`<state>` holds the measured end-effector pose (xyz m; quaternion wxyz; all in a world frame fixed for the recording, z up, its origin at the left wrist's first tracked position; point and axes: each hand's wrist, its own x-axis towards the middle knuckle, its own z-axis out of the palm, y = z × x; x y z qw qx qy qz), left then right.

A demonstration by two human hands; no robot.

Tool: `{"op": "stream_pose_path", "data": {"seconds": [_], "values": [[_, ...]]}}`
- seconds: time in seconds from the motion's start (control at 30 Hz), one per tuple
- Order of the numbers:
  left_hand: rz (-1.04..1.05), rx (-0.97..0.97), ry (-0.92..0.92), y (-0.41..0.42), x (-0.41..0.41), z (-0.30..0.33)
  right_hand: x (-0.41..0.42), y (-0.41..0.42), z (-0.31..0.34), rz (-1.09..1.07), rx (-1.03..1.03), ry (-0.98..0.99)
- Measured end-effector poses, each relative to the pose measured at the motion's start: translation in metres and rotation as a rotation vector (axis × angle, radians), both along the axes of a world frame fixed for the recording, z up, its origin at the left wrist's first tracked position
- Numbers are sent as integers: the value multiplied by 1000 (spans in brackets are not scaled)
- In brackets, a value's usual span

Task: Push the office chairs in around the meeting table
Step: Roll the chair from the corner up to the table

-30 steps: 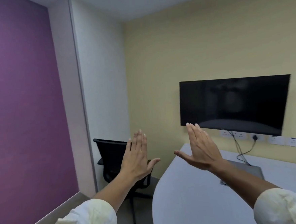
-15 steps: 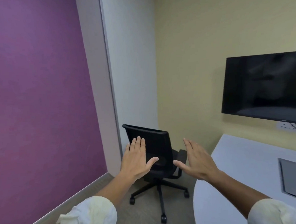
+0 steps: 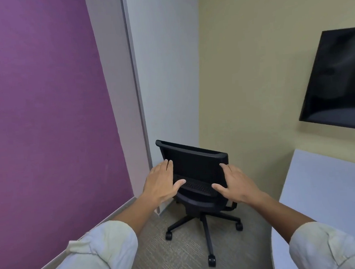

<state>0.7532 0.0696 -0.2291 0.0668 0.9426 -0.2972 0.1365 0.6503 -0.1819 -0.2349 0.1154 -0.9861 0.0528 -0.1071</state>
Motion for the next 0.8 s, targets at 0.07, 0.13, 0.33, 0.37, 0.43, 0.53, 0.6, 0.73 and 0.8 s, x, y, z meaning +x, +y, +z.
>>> {"op": "stream_pose_path", "data": {"seconds": [0.07,0.13,0.33,0.37,0.43,0.53,0.6,0.73,0.8], "values": [[-8,19,10,-13,37,-8,39,-17,-9,10,8,-2],[-12,30,33,-26,73,-14,76,-32,-16,19,2,6],[-76,128,110,-66,177,-23,171,-68,-32,112,-137,54],[-85,133,127,-70,192,-25,184,-72,-35,123,-151,73],[-107,149,162,-75,218,-33,207,-77,-41,134,-141,159],[-160,263,212,-75,258,-44,238,-85,-45,49,-108,290],[-183,320,264,-73,283,-53,254,-88,-47,-45,-131,312],[-276,266,285,-76,335,-68,275,-80,-69,-95,-296,336],[-361,259,289,-79,362,-69,281,-68,-77,-130,-321,320]]}}
